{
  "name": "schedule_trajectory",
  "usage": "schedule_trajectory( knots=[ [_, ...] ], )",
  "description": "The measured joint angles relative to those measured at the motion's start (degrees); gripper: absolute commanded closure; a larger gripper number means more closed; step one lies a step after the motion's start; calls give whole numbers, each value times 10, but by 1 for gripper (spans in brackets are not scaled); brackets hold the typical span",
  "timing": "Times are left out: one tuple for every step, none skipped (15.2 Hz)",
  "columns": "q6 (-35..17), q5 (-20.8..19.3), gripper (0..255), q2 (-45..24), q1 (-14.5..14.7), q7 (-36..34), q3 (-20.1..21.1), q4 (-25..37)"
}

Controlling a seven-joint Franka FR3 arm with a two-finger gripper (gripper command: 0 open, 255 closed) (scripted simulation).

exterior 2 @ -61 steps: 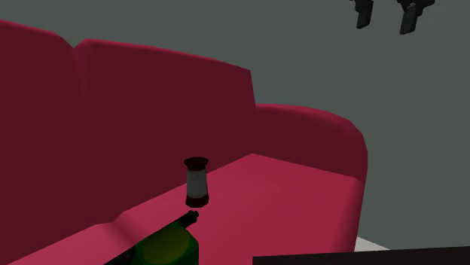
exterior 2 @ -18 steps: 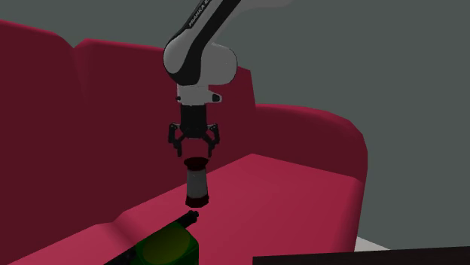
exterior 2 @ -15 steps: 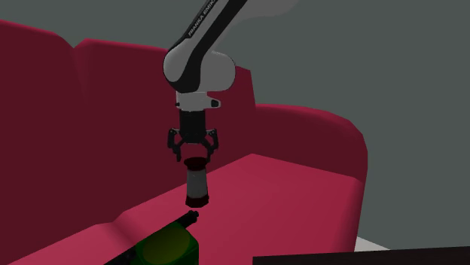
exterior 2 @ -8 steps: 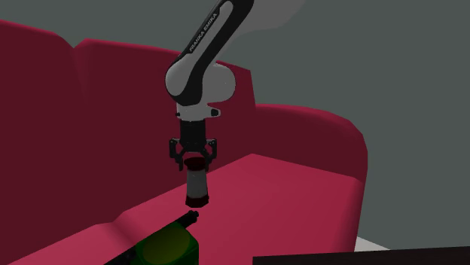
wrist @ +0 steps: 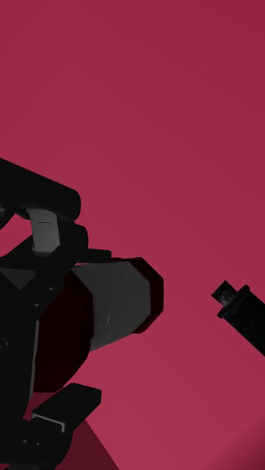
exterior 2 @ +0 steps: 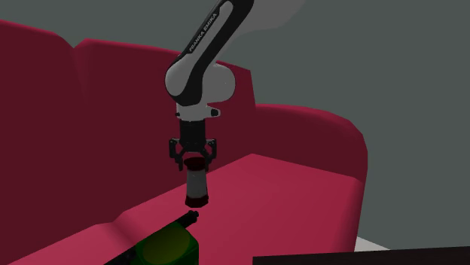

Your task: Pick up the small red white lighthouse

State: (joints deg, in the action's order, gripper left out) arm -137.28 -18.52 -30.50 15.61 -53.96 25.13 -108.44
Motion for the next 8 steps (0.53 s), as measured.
schedule_trajectory(
  knots=[
    [0,0,255,0,0,0,0,0],
    [3,2,255,2,-1,1,1,-1],
    [7,4,255,5,-2,3,3,1],
    [12,7,255,10,-3,4,4,2],
    [17,10,255,15,-5,7,7,1],
    [23,13,255,20,-7,8,9,2],
    [28,16,255,26,-9,11,11,2],
    [33,20,255,31,-11,13,13,2]
  ],
)
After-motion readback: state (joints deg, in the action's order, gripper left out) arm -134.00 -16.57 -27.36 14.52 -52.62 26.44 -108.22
